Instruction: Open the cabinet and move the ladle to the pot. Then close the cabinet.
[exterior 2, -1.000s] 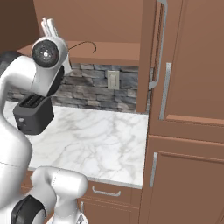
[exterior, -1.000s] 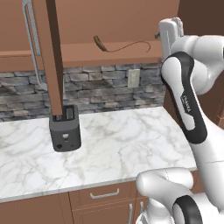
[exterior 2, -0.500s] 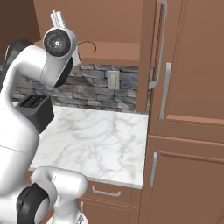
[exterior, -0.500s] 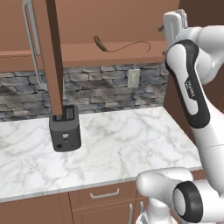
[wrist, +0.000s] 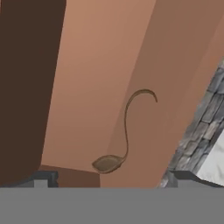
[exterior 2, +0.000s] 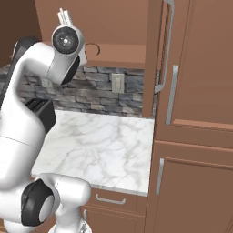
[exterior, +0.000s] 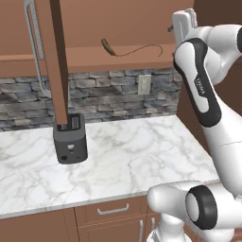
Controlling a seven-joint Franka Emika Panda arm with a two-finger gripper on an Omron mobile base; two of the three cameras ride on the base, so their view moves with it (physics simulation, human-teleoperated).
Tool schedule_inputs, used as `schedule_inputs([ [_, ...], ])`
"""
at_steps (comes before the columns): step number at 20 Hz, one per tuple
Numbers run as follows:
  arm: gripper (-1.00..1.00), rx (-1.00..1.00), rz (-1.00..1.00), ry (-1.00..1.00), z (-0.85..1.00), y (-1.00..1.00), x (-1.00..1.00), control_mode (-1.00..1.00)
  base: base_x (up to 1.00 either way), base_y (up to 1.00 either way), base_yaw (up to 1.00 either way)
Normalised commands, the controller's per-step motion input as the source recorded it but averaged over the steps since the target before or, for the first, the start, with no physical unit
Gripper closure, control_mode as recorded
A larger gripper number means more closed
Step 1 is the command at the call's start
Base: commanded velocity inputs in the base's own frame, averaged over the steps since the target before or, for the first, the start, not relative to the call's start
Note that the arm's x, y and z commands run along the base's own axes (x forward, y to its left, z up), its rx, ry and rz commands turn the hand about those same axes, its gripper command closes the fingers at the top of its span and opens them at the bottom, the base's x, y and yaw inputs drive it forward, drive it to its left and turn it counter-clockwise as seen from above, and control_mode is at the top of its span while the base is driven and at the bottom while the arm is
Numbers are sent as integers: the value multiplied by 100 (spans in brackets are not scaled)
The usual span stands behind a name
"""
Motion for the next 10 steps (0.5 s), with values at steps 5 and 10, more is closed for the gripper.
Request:
schedule_inputs([
  [5,-100,0,0,-1,-8,0,42,-100,0,0,0],
  [10,-100,3,0,0,-8,0,32,-100,0,0,0],
])
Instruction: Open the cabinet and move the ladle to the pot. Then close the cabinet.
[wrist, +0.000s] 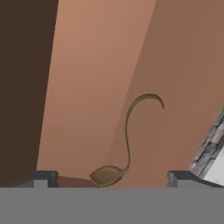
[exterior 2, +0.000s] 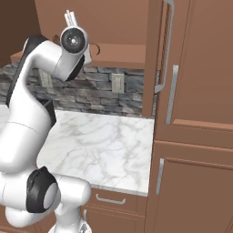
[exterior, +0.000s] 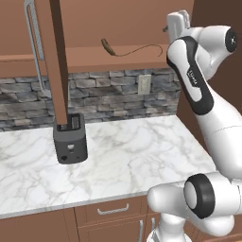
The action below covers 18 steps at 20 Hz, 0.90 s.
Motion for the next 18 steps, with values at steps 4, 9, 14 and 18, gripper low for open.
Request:
schedule_inputs([
  [4,-100,7,0,0,-11,0,37,-100,0,0,0],
  [9,-100,10,0,0,-9,0,41,-100,0,0,0],
  [14,-100,5,0,0,-8,0,44,-100,0,0,0],
  [18,-100,2,-1,0,-5,0,52,-100,0,0,0],
])
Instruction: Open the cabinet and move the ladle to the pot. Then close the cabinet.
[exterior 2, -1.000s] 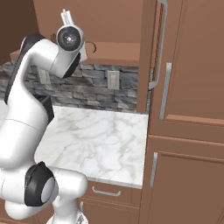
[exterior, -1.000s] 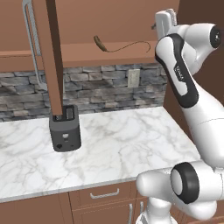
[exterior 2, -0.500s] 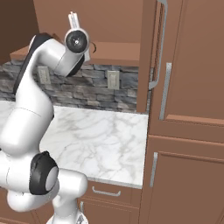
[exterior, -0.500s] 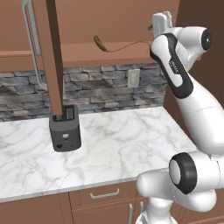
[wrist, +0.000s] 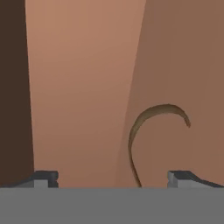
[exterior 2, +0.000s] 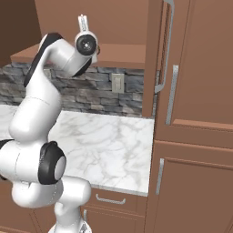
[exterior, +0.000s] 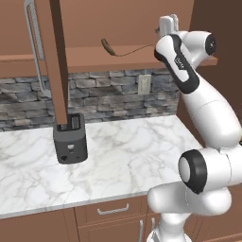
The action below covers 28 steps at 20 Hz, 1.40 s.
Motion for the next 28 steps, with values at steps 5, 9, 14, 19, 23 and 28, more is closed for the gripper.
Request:
schedule_inputs([
  [5,-100,0,-2,0,0,0,54,-100,0,0,0],
  [9,-100,0,-2,0,0,0,58,-100,0,0,0],
  [14,-100,0,-1,0,-5,0,55,-100,0,0,0],
  [19,-100,0,-1,0,-11,0,45,-100,0,0,0],
  [23,-100,2,-1,1,-15,0,27,-100,0,0,0],
  [28,-100,2,0,4,-29,0,22,-100,0,0,0],
])
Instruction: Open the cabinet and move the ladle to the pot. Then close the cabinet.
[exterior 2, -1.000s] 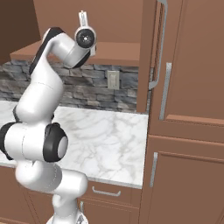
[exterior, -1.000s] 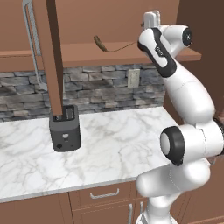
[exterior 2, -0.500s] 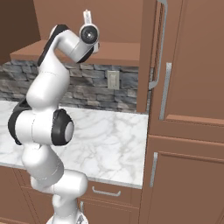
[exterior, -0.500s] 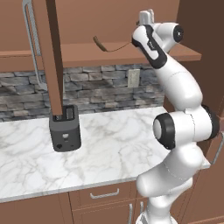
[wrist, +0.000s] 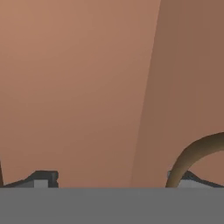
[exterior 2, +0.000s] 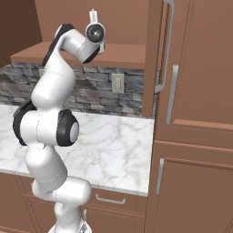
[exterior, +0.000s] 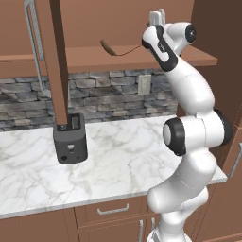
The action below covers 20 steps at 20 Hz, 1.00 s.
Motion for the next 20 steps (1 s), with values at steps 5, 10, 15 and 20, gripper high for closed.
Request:
schedule_inputs([
  [5,100,2,0,2,-41,0,19,-100,0,0,0],
  [10,100,0,0,0,-32,0,18,-100,0,0,0],
  [15,100,0,0,0,-17,0,6,-100,0,0,0],
  [20,100,0,-1,0,-3,0,0,-100,0,0,0],
])
